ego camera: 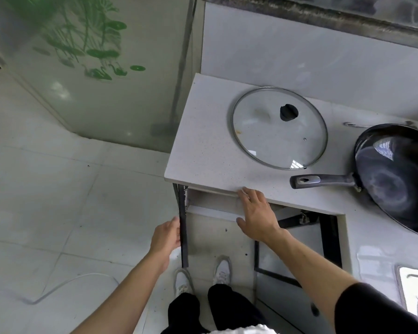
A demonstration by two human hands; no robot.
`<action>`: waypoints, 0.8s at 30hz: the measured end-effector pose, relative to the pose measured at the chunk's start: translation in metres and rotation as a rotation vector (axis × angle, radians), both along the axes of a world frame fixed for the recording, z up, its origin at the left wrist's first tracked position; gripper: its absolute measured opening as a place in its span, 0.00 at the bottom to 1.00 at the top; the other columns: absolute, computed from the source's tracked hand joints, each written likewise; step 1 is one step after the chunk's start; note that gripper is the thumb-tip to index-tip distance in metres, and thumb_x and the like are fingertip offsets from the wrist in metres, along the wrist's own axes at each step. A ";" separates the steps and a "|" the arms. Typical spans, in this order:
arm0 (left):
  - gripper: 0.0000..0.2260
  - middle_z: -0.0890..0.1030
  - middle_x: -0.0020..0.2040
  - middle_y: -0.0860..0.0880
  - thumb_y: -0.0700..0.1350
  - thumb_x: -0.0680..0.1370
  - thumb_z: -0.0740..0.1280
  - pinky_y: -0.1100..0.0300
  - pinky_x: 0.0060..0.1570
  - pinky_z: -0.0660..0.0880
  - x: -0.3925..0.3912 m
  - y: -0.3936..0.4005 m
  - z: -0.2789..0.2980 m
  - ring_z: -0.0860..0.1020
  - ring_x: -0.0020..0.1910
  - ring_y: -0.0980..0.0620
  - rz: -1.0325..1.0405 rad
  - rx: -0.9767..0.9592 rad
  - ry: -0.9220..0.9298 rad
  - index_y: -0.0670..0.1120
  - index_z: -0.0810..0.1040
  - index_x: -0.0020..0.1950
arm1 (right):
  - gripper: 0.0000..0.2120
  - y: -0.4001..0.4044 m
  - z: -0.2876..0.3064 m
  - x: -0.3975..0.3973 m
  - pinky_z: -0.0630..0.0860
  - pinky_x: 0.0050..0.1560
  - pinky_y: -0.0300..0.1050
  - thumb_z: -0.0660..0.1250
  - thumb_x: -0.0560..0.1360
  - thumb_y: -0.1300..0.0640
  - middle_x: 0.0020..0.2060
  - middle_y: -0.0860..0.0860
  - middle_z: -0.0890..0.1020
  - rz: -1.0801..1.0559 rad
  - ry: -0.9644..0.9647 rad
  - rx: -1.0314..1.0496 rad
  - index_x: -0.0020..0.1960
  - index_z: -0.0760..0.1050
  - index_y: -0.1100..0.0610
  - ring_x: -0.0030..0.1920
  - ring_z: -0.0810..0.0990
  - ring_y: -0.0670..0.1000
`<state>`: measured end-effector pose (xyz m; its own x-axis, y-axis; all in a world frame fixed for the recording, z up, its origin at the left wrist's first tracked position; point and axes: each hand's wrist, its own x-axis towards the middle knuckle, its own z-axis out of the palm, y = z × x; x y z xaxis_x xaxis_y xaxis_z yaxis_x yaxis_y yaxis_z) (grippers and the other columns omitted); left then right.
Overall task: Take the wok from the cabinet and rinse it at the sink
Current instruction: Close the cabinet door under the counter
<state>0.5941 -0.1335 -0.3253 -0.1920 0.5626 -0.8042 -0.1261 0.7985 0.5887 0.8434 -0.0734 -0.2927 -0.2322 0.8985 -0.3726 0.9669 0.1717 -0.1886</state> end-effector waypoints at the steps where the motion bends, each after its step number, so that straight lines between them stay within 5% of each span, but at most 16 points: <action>1: 0.17 0.82 0.51 0.42 0.54 0.80 0.60 0.48 0.57 0.77 0.005 0.001 -0.002 0.81 0.50 0.44 0.059 -0.017 -0.092 0.41 0.78 0.54 | 0.39 0.000 0.000 0.001 0.60 0.75 0.51 0.69 0.74 0.49 0.76 0.53 0.57 0.000 0.004 -0.001 0.78 0.52 0.55 0.74 0.56 0.57; 11: 0.33 0.73 0.66 0.34 0.62 0.80 0.55 0.42 0.69 0.66 0.059 0.027 -0.005 0.71 0.67 0.36 0.453 -0.126 -0.724 0.33 0.69 0.67 | 0.37 0.009 0.004 0.010 0.53 0.77 0.51 0.66 0.72 0.53 0.75 0.53 0.59 0.051 -0.006 -0.031 0.78 0.54 0.54 0.73 0.58 0.57; 24: 0.37 0.75 0.63 0.34 0.66 0.77 0.55 0.40 0.71 0.64 0.097 0.051 -0.013 0.74 0.63 0.35 0.670 -0.057 -0.903 0.34 0.71 0.66 | 0.40 0.007 -0.002 0.016 0.45 0.78 0.51 0.65 0.70 0.59 0.76 0.50 0.59 0.016 0.084 -0.006 0.79 0.54 0.52 0.75 0.56 0.54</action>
